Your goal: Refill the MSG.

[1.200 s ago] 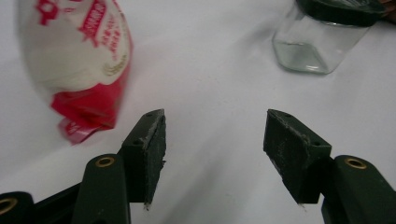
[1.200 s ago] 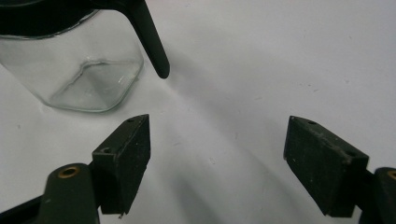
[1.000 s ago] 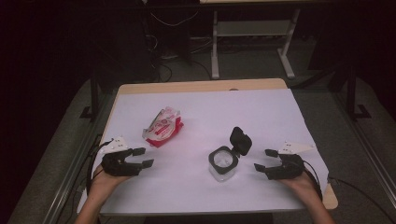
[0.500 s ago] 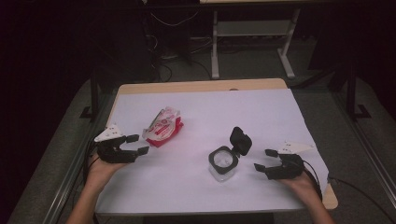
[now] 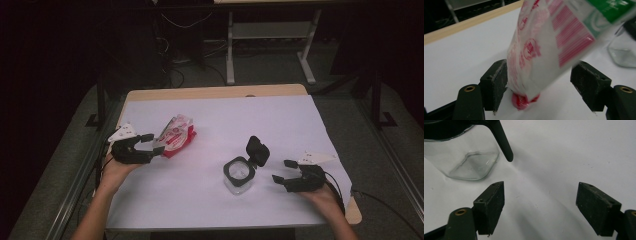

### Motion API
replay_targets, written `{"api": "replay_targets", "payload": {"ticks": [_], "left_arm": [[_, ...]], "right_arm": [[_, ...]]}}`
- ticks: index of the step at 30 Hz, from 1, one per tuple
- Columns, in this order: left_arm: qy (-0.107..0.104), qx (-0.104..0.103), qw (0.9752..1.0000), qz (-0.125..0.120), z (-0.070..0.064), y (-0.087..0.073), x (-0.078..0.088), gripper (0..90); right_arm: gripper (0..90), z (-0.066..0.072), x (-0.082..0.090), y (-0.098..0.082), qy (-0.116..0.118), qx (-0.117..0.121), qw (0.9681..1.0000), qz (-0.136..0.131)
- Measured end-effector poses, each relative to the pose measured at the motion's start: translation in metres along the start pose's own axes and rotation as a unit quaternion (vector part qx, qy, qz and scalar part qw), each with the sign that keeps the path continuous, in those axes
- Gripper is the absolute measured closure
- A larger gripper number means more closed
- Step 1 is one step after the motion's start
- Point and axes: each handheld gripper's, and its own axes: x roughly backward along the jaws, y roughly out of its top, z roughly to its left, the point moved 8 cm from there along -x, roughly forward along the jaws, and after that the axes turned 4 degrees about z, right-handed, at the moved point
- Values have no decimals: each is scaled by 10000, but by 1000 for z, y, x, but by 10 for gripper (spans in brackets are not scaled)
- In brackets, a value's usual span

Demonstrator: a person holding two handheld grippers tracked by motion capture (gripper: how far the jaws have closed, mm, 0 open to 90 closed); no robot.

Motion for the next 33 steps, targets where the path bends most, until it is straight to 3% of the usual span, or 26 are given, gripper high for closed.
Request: {"api": "replay_targets", "payload": {"ticks": [2,7,8,10,21,28,33], "left_arm": [[-43,46,9999,-115,0,4,-4,304],[-102,28,9999,-132,4,1,-11,332],[-162,92,9994,-277,4,3,-12,358],[-193,68,9993,-324,4,4,-11,373],[-26,-33,9994,-352,7,3,-17,600],[32,3,9990,-443,12,4,-16,806],[41,-57,9989,-457,12,4,-17,865]], "right_arm": [[226,0,0,0,10,-15,10000,2],[226,-1,0,0,44,-56,10000,-10],[226,-1,0,0,45,-63,10000,-8],[226,-1,0,0,44,-61,10000,-7],[226,0,0,0,39,-29,10000,35],[227,0,-1,0,24,8,10000,57],[226,0,-1,0,19,-5,10000,70]]}}
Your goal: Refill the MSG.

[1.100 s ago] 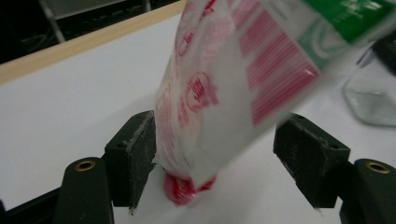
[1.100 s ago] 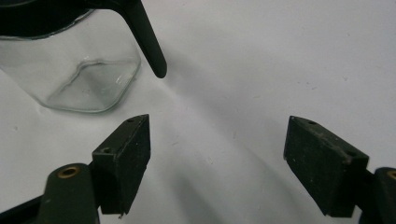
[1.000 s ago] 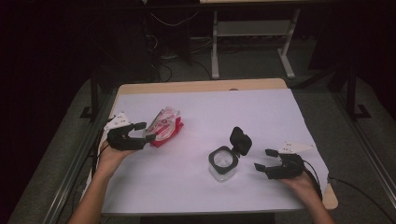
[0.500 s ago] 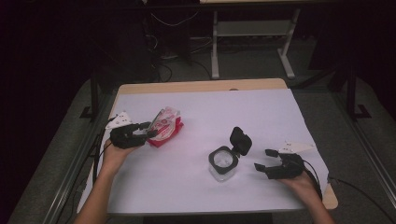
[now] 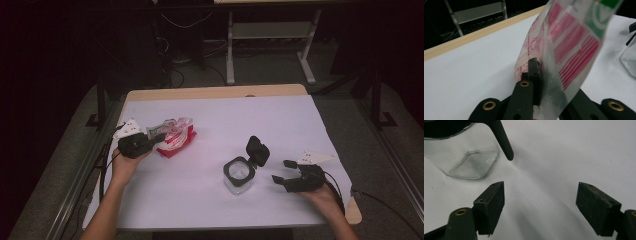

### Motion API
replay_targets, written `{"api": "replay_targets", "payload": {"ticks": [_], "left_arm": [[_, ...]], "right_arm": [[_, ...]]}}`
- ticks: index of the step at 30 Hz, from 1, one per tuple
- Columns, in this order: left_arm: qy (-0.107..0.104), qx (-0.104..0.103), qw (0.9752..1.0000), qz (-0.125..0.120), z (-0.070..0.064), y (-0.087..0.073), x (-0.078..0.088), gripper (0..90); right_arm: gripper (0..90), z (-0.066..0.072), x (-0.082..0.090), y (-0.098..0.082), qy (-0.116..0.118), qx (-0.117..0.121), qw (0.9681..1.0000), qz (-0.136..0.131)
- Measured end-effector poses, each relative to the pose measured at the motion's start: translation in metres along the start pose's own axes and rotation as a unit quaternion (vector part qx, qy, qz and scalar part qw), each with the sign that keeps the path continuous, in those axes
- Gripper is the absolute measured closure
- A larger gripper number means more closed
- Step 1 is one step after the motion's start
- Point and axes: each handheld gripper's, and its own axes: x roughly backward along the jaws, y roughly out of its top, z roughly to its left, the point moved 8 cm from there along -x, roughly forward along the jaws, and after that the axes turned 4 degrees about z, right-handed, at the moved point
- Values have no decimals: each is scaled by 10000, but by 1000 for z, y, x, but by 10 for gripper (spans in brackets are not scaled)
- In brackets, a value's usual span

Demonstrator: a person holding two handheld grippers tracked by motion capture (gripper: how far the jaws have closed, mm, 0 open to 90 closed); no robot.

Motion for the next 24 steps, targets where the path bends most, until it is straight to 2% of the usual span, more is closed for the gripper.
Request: {"api": "replay_targets", "payload": {"ticks": [4,7,18,24], "left_arm": [[-31,20,10000,-32,1,0,0,889],[-115,121,9999,-45,2,0,0,891],[-169,32,9998,-52,0,3,0,900],[-257,132,9996,-38,-1,7,7,900]], "right_arm": [[227,0,0,0,-2,8,10000,10],[226,0,0,0,-8,21,10000,7],[226,0,0,0,-10,17,10000,8],[226,0,0,0,-27,3,10000,-8]]}}
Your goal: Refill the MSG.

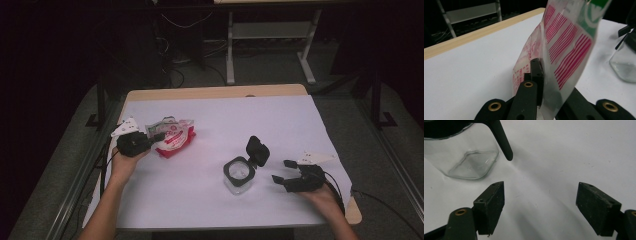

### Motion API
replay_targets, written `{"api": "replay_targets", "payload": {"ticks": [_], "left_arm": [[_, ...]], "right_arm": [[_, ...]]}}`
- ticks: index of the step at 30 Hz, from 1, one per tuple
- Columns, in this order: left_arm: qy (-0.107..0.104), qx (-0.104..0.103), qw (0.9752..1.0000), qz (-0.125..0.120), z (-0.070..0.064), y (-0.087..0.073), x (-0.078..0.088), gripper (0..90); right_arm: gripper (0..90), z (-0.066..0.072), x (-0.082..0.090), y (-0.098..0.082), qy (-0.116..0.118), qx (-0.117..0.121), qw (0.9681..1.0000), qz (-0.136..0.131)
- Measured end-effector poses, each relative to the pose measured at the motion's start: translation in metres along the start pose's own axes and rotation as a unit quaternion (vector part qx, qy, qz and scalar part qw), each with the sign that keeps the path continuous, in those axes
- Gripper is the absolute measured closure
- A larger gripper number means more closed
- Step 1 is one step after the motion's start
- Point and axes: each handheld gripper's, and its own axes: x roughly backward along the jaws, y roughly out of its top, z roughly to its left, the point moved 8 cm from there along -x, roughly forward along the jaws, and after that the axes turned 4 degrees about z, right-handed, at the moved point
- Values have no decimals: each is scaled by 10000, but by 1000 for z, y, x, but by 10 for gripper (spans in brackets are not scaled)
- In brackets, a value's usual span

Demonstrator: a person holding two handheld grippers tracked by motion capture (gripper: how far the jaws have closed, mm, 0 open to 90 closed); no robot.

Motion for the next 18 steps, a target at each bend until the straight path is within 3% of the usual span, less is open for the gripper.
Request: {"api": "replay_targets", "payload": {"ticks": [6,15,18], "left_arm": [[-11,-19,9998,221,-6,18,7,900],[-153,128,9996,201,-18,33,15,900],[-322,173,9993,113,-23,35,17,900]], "right_arm": [[226,0,1,0,-10,-9,10000,-26],[225,0,1,0,-20,5,10000,-48],[226,0,1,0,-7,19,10000,-58]]}}
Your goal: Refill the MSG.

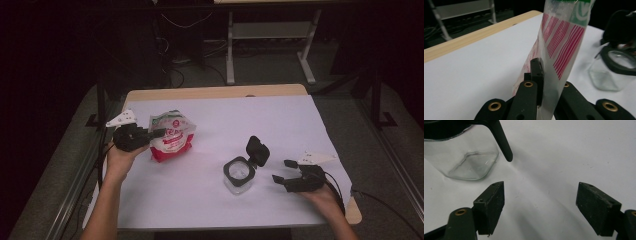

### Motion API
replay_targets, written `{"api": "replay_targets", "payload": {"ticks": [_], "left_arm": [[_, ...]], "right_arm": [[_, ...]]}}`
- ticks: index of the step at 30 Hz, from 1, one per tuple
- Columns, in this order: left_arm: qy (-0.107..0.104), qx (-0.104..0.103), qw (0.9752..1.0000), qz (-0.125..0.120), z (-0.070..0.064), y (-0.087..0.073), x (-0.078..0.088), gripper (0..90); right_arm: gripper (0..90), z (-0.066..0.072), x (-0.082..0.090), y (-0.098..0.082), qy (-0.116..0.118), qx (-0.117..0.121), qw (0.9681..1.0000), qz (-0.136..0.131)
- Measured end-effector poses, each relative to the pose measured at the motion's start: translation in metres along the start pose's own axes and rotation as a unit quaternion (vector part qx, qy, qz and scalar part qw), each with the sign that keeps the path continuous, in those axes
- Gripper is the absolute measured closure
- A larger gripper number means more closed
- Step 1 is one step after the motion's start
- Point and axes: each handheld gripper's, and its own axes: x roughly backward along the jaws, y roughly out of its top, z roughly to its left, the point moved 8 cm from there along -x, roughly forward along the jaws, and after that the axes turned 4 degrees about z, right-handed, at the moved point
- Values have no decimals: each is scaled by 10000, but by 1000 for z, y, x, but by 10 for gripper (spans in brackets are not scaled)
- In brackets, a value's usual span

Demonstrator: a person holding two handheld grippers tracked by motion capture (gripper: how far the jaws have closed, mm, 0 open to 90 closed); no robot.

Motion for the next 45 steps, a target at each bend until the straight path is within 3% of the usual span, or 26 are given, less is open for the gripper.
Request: {"api": "replay_targets", "payload": {"ticks": [11,18,19,23,26,27,28,29,30,35,42,45], "left_arm": [[-318,9,9995,-91,-21,2,4,900],[-471,44,9987,-166,-30,4,10,900],[-568,133,9982,-168,-33,6,11,900],[-680,36,9975,-165,-38,7,12,900],[-781,165,9967,-150,-41,9,14,900],[-816,180,9964,-166,-43,10,14,900],[-835,151,9962,-177,-44,11,15,900],[-862,156,9960,-194,-47,12,15,900],[-863,148,9960,-179,-48,13,16,900],[-940,76,9954,-187,-59,20,18,900],[-1039,47,9943,-219,-67,25,18,900],[-1102,44,9936,-242,-71,27,18,900]], "right_arm": [[227,6,10,1,-2,-72,9997,-214],[314,13,21,5,-112,-269,9992,-266],[323,18,24,9,-54,-311,9990,-311],[345,28,28,7,4,-288,9992,-270],[425,39,37,2,32,-243,9993,-299],[507,45,44,0,75,-221,9991,-343],[507,45,44,0,75,-221,9991,-343],[615,52,49,-2,151,-212,9991,-340],[615,52,49,-2,151,-212,9991,-340],[898,65,51,6,202,48,9989,-409],[899,81,49,23,336,266,9976,-551],[899,94,42,36,471,409,9963,-588]]}}
